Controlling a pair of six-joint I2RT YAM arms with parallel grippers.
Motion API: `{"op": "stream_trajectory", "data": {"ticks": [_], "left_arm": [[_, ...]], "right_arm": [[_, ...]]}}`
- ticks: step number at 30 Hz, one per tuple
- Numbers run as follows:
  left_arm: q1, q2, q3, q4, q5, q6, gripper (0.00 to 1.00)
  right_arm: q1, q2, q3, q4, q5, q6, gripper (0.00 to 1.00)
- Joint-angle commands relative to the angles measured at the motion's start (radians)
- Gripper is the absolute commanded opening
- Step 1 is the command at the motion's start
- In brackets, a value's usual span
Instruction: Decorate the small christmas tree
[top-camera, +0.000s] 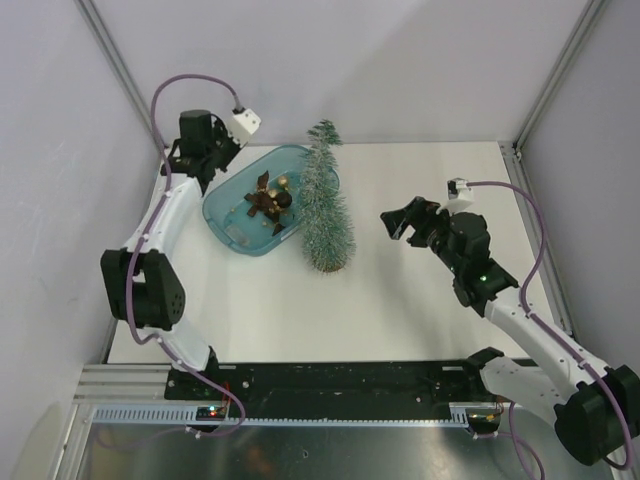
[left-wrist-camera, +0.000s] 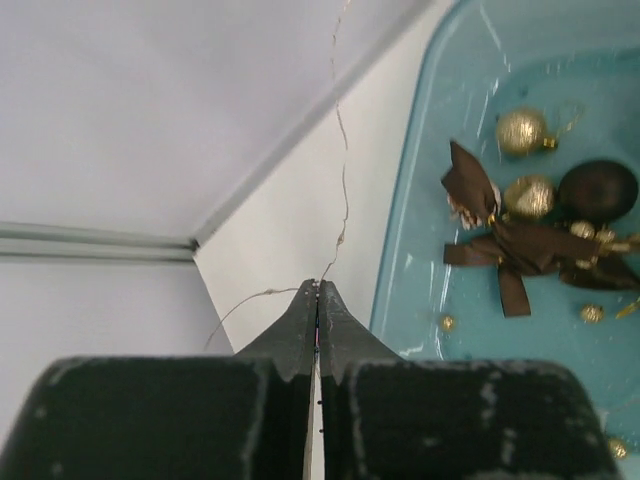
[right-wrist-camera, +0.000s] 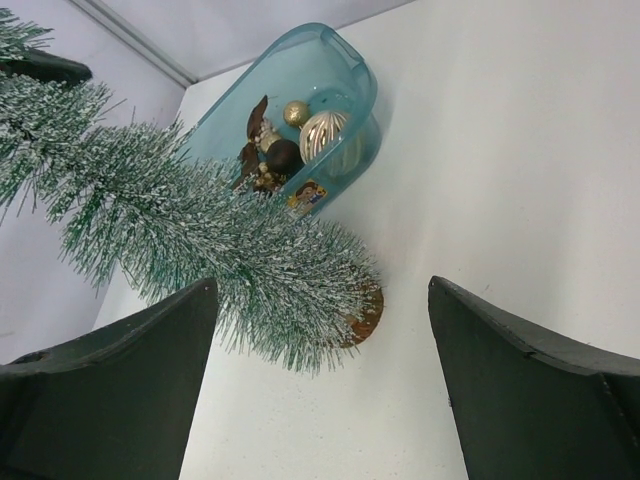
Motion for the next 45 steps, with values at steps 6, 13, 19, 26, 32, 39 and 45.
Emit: {"op": "stream_trajectory", "data": {"ticks": [6, 13, 19, 26, 32, 39, 45], "left_arm": [[-0.070, -0.184, 0.169, 0.004, 0.075, -0.136, 0.00], [-0.152, -0.253, 0.284, 0.004, -0.040, -0.157, 0.00], [-0.165, -0.201, 0.419, 0.005, -0.245, -0.183, 0.00], [-0.142, -0.172, 0.586, 0.006, -0.306, -0.257, 0.00], [-0.141, -0.131, 0.773, 0.005, -0.343, -0.258, 0.00], [-0.141, -0.143, 0.917, 0.056, -0.350, -0.260, 0.00], [-0.141, -0.215, 0.918, 0.155, -0.359, -0.246, 0.00]], "right_arm": [[0.003, -0.061, 0.002, 0.026, -0.001, 0.005, 0.91], [0.001, -0.107, 0.008, 0.005, 0.000, 0.005, 0.91], [0.004, -0.143, 0.012, -0.015, -0.002, 0.008, 0.91], [0.011, -0.180, 0.012, -0.048, 0.008, 0.005, 0.91], [0.022, -0.190, 0.012, -0.056, 0.009, 0.005, 0.91], [0.051, -0.205, 0.014, -0.038, 0.037, -0.003, 0.91], [0.106, -0.212, 0.042, -0.058, 0.072, -0.029, 0.91]]}}
